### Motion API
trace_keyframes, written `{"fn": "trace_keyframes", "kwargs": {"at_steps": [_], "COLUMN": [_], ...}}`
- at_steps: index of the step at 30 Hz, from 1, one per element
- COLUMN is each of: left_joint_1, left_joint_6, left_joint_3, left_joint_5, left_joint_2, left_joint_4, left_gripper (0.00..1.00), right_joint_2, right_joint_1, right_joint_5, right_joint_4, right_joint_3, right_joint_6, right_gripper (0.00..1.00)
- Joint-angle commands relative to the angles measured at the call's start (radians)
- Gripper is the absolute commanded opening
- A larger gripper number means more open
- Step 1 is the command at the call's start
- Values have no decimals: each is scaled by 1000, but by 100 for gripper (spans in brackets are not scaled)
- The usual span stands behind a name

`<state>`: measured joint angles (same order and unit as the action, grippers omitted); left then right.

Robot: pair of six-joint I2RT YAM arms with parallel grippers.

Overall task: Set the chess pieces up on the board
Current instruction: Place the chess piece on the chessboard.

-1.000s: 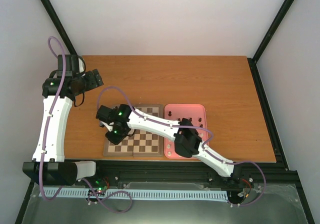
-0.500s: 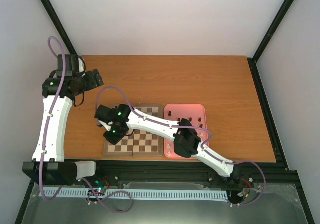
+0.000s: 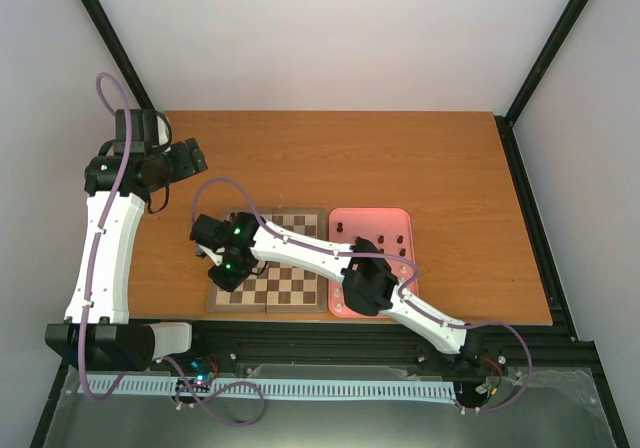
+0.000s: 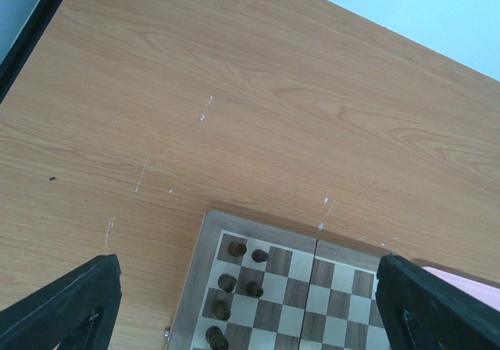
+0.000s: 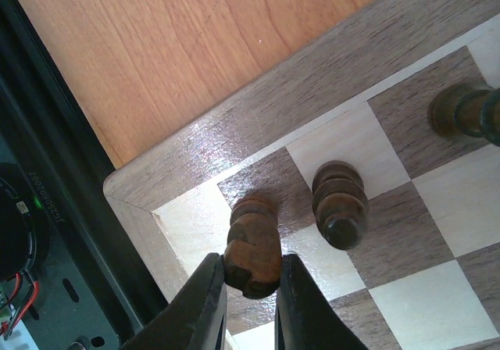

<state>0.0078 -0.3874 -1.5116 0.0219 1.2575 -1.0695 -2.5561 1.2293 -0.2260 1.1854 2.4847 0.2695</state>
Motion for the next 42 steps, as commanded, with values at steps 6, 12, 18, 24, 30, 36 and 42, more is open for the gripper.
{"fn": "trace_keyframes", "kwargs": {"at_steps": [6,12,18,24,30,36,42], "left_joint_1": [-6,-6,-5,-6,-6,-6,-6], "left_joint_6": [8,10,10,11,12,14,13], "left_joint_3": [-15,-19,-24,-28,-33,-33,-25], "left_joint_5": [4,1,3,2,-2,-9,-12], "left_joint_2": [-10,-6,0,5,5,3,2], "left_joint_4": [22,22,22,20,16,15,15], "left_gripper": [100,100,100,100,100,100,100], "right_joint_2": [2,20,48,114,196,289,327], "right_joint_1": [8,9,8,8,8,-4,-38], "right_joint_5": [6,6,-3,24,57,31,-92], "right_joint_4": [4,0,-4,-5,5,-37,-149], "right_joint_3": [31,29,29,2,-47,-222,-405], "right_joint_6": [-21,-36,-47,-54,-64,-48,-24], "right_gripper": [23,32,37,47,53,39,3]}}
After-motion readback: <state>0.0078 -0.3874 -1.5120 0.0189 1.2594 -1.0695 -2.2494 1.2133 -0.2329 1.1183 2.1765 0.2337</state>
